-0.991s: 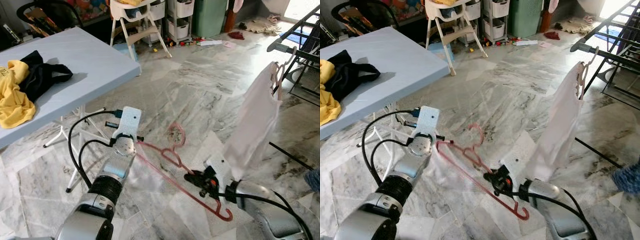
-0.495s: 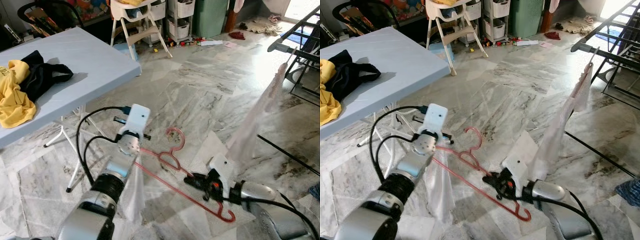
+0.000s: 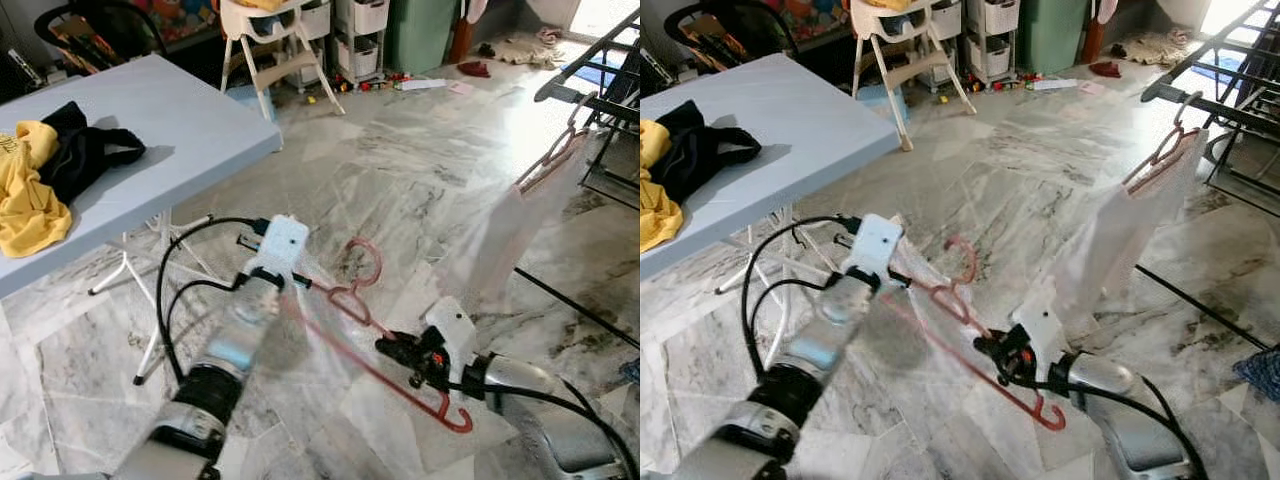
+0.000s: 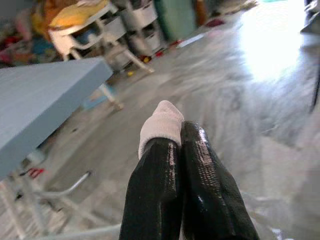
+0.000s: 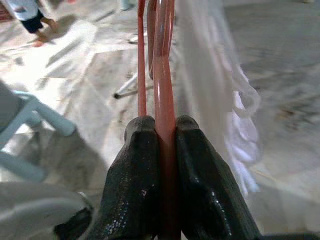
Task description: Hang hanger
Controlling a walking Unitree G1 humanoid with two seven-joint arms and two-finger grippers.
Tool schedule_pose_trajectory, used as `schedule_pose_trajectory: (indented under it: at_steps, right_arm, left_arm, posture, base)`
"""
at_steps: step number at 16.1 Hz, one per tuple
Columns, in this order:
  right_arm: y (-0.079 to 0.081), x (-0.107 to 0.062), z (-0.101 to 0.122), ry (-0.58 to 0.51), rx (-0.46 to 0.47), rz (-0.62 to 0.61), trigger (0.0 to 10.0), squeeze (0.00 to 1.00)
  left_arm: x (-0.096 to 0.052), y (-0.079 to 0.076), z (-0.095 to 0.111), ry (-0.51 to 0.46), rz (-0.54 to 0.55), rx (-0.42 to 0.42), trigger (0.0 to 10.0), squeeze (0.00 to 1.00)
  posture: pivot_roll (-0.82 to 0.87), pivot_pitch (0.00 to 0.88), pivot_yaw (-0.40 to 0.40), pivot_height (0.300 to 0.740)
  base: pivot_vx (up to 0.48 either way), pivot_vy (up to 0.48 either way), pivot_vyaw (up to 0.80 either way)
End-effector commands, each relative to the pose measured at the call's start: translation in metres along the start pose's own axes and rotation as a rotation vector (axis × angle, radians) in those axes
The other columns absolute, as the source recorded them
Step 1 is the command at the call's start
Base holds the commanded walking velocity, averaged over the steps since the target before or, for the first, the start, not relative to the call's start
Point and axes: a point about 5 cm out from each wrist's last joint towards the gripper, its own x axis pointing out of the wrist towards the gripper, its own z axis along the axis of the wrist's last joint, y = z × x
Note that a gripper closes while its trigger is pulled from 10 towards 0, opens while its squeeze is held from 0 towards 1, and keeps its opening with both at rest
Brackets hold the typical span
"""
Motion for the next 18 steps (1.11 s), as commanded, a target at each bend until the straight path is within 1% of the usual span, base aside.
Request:
schedule_pose_trajectory:
  at_steps: [1, 2, 3, 4, 5, 6, 7, 8, 9, 10, 11, 13, 14, 15, 16, 17, 18]
  right_arm:
    - [0.006, 0.000, 0.009, -0.034, -0.017, 0.051, 10.0, 0.00]
    - [0.007, -0.007, 0.015, -0.047, -0.022, 0.110, 10.0, 0.00]
    - [0.009, -0.010, 0.017, -0.048, -0.024, 0.135, 10.0, 0.00]
    - [0.013, -0.016, 0.015, -0.029, -0.016, 0.187, 10.0, 0.00]
    - [0.018, -0.022, 0.010, 0.009, -0.035, 0.228, 10.0, 0.00]
    - [0.021, -0.031, 0.001, 0.065, -0.057, 0.262, 10.0, 0.00]
    - [0.020, -0.040, -0.007, 0.129, -0.089, 0.261, 10.0, 0.00]
    - [0.017, -0.045, -0.009, 0.154, -0.105, 0.246, 10.0, 0.00]
    - [0.011, -0.052, -0.007, 0.165, -0.123, 0.218, 10.0, 0.00]
    - [0.009, -0.055, -0.006, 0.167, -0.128, 0.211, 10.0, 0.00]
    - [0.000, -0.064, 0.003, 0.151, -0.148, 0.183, 10.0, 0.00]
    - [-0.006, -0.071, 0.007, 0.159, -0.170, 0.175, 10.0, 0.00]
    - [-0.013, -0.075, 0.012, 0.159, -0.189, 0.145, 10.0, 0.00]
    - [-0.014, -0.075, 0.013, 0.155, -0.193, 0.139, 10.0, 0.00]
    - [-0.017, -0.073, 0.016, 0.132, -0.206, 0.114, 10.0, 0.00]
    - [-0.020, -0.067, 0.021, 0.086, -0.213, 0.065, 10.0, 0.00]
    - [-0.021, -0.056, 0.031, -0.013, -0.210, 0.006, 10.0, 0.00]
  left_arm:
    - [0.003, 0.014, 0.009, -0.038, 0.010, -0.011, 10.0, 0.00]
    - [0.011, 0.038, 0.012, -0.027, 0.066, 0.015, 10.0, 0.00]
    - [0.013, 0.047, 0.014, -0.031, 0.090, 0.026, 10.0, 0.00]
    - [0.017, 0.059, 0.019, -0.033, 0.098, 0.039, 10.0, 0.00]
    - [0.019, 0.066, 0.023, -0.038, 0.088, 0.052, 10.0, 0.00]
    - [0.022, 0.070, 0.028, -0.043, 0.038, 0.056, 10.0, 0.00]
    - [0.024, 0.069, 0.035, -0.062, -0.055, 0.078, 10.0, 0.00]
    - [0.024, 0.065, 0.038, -0.075, -0.148, 0.135, 10.0, 0.00]
    - [0.024, 0.062, 0.040, -0.081, -0.272, 0.151, 10.0, 0.00]
    - [0.024, 0.061, 0.041, -0.084, -0.298, 0.158, 10.0, 0.00]
    - [0.021, 0.061, 0.039, -0.066, -0.393, 0.220, 10.0, 0.00]
    - [0.018, 0.061, 0.039, -0.067, -0.480, 0.261, 10.0, 0.00]
    - [0.013, 0.061, 0.038, -0.066, -0.553, 0.340, 10.0, 0.00]
    - [0.013, 0.062, 0.038, -0.065, -0.551, 0.336, 10.0, 0.00]
    - [0.012, 0.069, 0.037, -0.058, -0.537, 0.356, 10.0, 0.00]
    - [0.013, 0.076, 0.035, -0.042, -0.485, 0.367, 10.0, 0.00]
    - [0.010, 0.084, 0.029, -0.033, -0.421, 0.334, 10.0, 0.00]
  posture:
    - [-0.15, 0.081, 0.110, 0.740]
    - [-0.15, 0.082, 0.116, 0.740]
    - [-0.15, 0.084, 0.121, 0.740]
    - [-0.15, 0.086, 0.129, 0.740]
    - [-0.15, 0.090, 0.136, 0.740]
    - [-0.15, 0.094, 0.144, 0.740]
    - [-0.15, 0.099, 0.154, 0.740]
    - [-0.15, 0.100, 0.156, 0.740]
    - [-0.14, 0.102, 0.167, 0.740]
    - [-0.14, 0.102, 0.167, 0.740]
    - [-0.14, 0.103, 0.180, 0.740]
    - [-0.13, 0.107, 0.183, 0.740]
    - [-0.13, 0.109, 0.183, 0.740]
    - [-0.13, 0.109, 0.184, 0.740]
    - [-0.13, 0.110, 0.183, 0.740]
    - [-0.13, 0.108, 0.181, 0.740]
    - [-0.13, 0.106, 0.180, 0.740]
  base:
    - [0.000, 0.000, 0.00]
    - [0.000, 0.000, 0.00]
    - [0.000, 0.000, 0.00]
    - [0.000, 0.000, 0.00]
    - [0.000, 0.000, 0.00]
    - [0.000, 0.000, 0.00]
    - [0.000, 0.000, 0.00]
    - [0.000, 0.000, 0.00]
    - [0.000, 0.000, 0.00]
    - [0.000, 0.000, 0.00]
    - [0.000, 0.000, 0.00]
    - [0.000, 0.000, 0.00]
    - [0.000, 0.000, 0.00]
    - [0.000, 0.000, 0.00]
    - [0.000, 0.000, 0.00]
    - [0.000, 0.000, 0.00]
    - [0.000, 0.000, 0.00]
